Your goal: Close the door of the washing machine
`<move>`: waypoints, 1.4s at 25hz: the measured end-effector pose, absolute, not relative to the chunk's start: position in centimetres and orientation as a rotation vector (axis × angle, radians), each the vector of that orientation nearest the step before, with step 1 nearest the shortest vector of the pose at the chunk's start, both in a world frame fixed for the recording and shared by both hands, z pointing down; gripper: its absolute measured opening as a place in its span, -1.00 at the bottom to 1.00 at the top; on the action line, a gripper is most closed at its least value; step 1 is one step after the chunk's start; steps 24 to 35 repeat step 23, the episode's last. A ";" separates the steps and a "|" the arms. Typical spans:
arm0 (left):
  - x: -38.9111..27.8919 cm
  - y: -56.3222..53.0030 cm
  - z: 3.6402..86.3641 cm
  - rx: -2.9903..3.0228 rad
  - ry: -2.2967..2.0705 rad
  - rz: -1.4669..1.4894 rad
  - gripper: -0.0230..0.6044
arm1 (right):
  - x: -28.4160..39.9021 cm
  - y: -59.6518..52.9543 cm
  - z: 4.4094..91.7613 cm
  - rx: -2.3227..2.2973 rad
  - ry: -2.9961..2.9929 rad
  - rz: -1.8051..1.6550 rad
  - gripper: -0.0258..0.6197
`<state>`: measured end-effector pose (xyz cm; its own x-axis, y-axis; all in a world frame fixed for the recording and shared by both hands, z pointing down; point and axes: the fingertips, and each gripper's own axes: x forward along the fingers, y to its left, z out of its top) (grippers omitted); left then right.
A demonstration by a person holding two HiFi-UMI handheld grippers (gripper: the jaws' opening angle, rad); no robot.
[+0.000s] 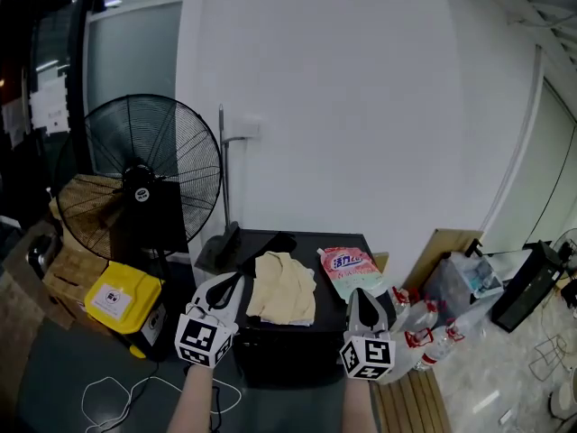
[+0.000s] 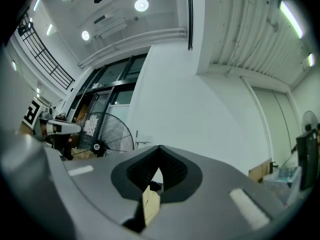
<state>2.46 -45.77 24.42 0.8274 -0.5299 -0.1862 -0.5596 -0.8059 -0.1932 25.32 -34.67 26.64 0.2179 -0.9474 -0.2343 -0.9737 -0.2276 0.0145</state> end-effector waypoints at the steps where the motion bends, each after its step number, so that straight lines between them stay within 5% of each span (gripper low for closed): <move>1: 2.4 -45.7 24.4 -2.772 0.840 0.181 -0.92 | 25.3 -34.6 26.8 -2.344 1.863 0.284 -0.89; 35: 2.5 -43.9 25.5 -2.794 0.837 0.154 -0.92 | 24.0 -33.2 28.1 -2.324 1.930 0.242 -0.89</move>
